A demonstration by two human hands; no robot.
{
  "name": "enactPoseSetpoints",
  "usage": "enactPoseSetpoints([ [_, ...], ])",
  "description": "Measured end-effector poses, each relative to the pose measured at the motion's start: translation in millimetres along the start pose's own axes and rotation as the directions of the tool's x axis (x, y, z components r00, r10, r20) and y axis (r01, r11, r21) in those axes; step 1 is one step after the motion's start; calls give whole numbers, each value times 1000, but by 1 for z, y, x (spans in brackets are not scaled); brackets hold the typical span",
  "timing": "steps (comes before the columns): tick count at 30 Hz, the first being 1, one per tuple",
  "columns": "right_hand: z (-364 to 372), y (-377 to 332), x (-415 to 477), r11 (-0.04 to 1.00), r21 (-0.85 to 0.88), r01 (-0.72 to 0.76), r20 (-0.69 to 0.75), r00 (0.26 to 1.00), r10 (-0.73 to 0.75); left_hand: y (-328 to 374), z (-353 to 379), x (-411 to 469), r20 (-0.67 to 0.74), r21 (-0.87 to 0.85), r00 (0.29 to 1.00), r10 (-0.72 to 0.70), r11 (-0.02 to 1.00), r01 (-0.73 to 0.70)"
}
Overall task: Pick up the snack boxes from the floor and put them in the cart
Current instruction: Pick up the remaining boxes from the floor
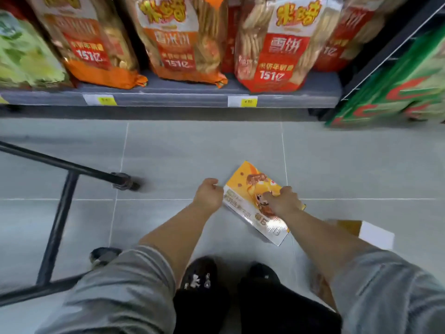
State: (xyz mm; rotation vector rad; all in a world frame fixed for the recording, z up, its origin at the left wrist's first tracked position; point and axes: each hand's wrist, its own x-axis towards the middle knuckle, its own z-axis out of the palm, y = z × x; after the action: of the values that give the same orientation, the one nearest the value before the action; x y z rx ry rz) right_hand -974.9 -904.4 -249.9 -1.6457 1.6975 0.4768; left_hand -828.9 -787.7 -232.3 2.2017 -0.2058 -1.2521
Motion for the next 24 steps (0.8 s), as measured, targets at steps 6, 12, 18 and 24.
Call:
enactPoseSetpoints([
  [6, 24, 31, 53, 999, 20, -36, -155, 987, 38, -24, 44, 59, 134, 216, 991, -4, 976, -25],
  [12, 22, 55, 63, 750, 523, -406, 133, 908, 399, -19, 54, 75, 216, 101, 943, -253, 966, 236],
  [18, 28, 52, 68, 598, 700, -390, 171, 905, 390, -19, 58, 84, 158, -136, 962, -223, 960, 244],
  [24, 8, 16, 69, 435, 884, -168, 52, 962, 266, 15, 29, 84, -59, -311, 995, -84, 948, 61],
])
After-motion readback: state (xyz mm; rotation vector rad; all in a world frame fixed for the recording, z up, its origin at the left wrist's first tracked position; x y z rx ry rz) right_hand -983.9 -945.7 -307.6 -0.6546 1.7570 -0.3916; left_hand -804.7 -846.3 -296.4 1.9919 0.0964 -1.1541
